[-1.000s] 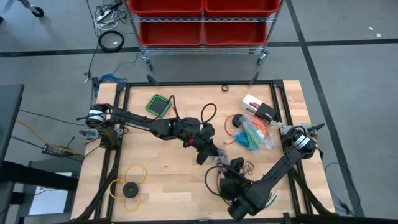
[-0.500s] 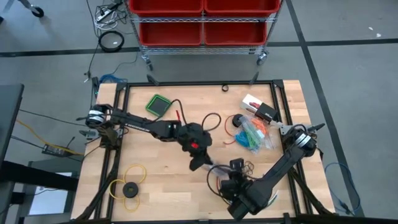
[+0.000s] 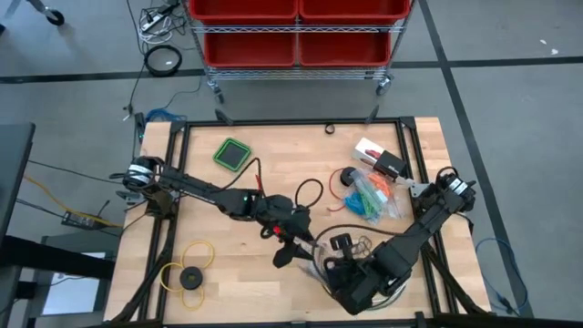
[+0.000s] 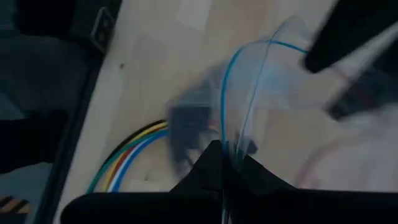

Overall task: Sort rubber bands
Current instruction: Put the black rubber band into the transparent zip bag

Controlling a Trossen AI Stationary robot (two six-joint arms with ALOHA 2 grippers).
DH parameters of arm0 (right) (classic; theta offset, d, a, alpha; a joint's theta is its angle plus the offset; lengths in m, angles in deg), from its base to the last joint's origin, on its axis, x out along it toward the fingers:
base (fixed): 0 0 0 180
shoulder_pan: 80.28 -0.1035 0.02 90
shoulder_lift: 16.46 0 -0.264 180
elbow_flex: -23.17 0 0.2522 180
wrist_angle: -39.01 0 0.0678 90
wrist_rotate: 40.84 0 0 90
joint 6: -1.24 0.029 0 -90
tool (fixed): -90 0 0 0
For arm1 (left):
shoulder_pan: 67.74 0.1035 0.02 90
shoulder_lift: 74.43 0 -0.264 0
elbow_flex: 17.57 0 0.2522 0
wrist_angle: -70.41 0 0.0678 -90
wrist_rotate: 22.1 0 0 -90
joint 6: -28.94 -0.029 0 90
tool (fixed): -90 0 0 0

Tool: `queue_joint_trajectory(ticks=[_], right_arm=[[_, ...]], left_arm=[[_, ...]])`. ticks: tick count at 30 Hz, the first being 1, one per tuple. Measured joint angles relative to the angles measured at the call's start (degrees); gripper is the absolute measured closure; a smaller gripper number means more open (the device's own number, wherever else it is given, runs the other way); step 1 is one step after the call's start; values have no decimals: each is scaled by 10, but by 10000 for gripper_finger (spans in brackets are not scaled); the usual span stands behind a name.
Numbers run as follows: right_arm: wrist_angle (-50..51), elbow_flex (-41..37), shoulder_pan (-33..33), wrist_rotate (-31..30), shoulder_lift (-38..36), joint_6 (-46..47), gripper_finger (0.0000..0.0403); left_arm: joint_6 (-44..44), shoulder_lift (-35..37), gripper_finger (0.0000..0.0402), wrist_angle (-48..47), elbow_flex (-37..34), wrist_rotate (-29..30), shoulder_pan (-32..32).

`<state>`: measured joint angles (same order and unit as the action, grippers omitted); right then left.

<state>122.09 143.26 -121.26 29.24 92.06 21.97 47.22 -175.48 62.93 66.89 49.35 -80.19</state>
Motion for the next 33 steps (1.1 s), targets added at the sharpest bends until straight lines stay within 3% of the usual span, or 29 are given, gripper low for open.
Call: queue_joint_trajectory(ticks=[4, 8, 12, 20, 24, 26, 29, 33], right_arm=[[-1, 0, 7, 36, 0, -6, 403], [1, -4, 7, 54, 0, -5, 403], [-1, -4, 7, 98, 0, -5, 403], [-1, -4, 6, 109, 1, -4, 403], [0, -4, 5, 111, 1, -4, 403], [-1, -4, 2, 111, 1, -8, 403], [-9, -4, 2, 112, 1, -23, 403], [-37, -4, 10, 134, 1, -31, 403]], left_arm=[[19, 7, 128, 40, 0, -7, 8], [16, 26, 84, 43, 0, -9, 17], [-9, 40, 75, 40, 0, -6, 19], [-39, 52, 74, 44, 1, -17, 19], [-159, 69, 74, -113, 1, 69, 12], [-207, 68, 74, -171, 1, 76, 0], [-262, 67, 74, -186, 0, 95, -35], [-370, 70, 78, -166, 1, 238, -85]])
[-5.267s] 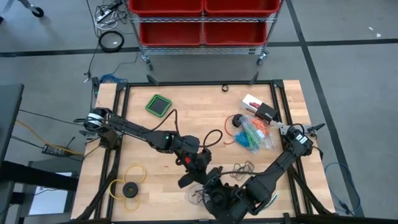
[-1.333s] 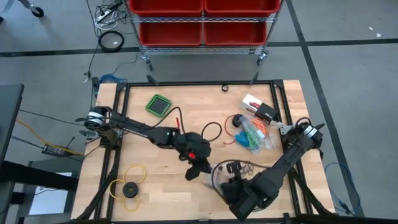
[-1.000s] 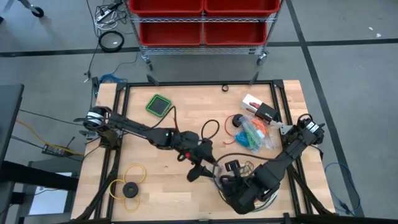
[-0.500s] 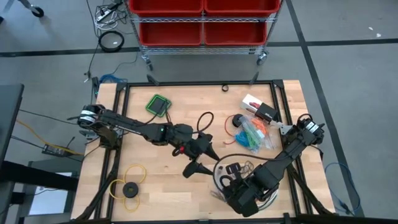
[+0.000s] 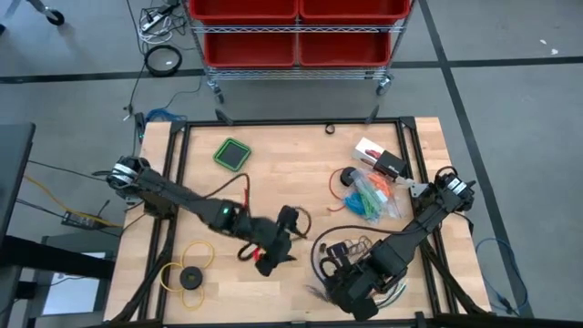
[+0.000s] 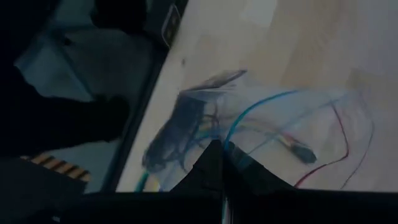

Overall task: Sort rubber bands
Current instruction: Put the black rubber band into the transparent zip bag

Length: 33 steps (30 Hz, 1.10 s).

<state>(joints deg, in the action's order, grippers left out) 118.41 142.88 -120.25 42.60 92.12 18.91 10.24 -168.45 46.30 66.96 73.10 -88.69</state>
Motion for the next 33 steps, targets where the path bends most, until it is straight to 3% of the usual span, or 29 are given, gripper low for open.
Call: queue_joint_trajectory(ticks=[3, 9, 20, 33], right_arm=[[-24, 0, 7, 20, 0, -4, 403], [-32, 0, 14, 28, 0, -26, 403], [-35, 0, 25, 23, 0, -42, 403], [-80, 0, 38, 29, 0, -76, 403]], left_arm=[[-81, 0, 86, 23, 0, 87, -38], [-128, 0, 99, 32, 0, 104, -77], [-126, -1, 133, 51, 0, 11, -59], [-130, -46, 154, 63, 0, -18, -50]])
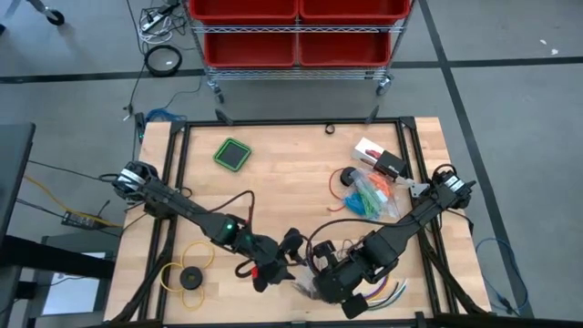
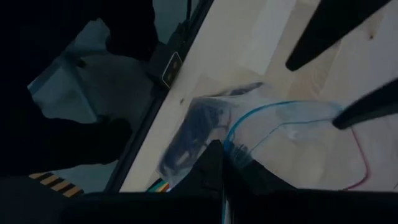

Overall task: Sort rubber bands
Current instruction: Put the black rubber band into the transparent zip bag

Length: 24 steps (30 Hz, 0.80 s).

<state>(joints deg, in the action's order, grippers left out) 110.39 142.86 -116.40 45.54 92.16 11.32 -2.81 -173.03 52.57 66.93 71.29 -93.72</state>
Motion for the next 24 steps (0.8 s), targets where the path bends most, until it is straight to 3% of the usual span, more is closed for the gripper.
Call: queue_joint_trajectory(ticks=[5, 13, 24], right_arm=[[-2, 0, 2, 3, 0, -1, 403], [-24, 0, 3, -2, 0, -6, 403], [-23, 0, 3, -15, 0, -1, 403]], left_arm=[[-30, 0, 163, 0, 0, 15, 0], [-58, 0, 217, 21, 0, 35, 5], [-99, -4, 221, -70, 24, -8, 17]])
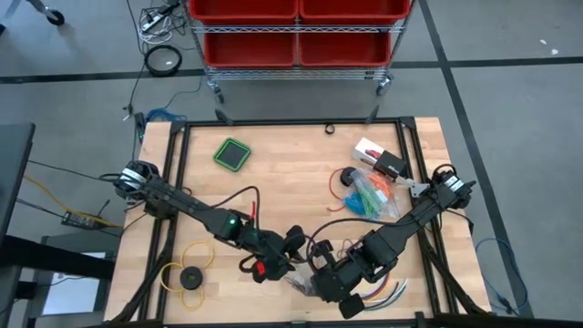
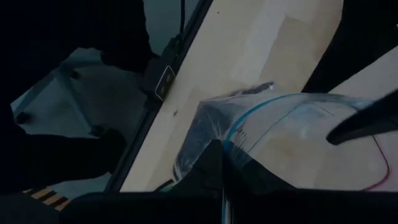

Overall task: Sort rubber bands
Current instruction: Put the black rubber band into the transparent zip bag

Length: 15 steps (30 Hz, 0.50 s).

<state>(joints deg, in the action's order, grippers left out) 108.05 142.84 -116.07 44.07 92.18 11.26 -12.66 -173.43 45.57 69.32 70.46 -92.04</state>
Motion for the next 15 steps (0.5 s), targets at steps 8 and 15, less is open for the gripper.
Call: queue_joint_trajectory(ticks=[8, 15], right_arm=[[3, 0, 0, -11, 0, 18, 403], [7, 0, -1, -22, 0, 36, 403]], left_arm=[[-23, 0, 313, -51, 1, 23, 4], [-43, 0, 393, -74, 8, 68, 3]])
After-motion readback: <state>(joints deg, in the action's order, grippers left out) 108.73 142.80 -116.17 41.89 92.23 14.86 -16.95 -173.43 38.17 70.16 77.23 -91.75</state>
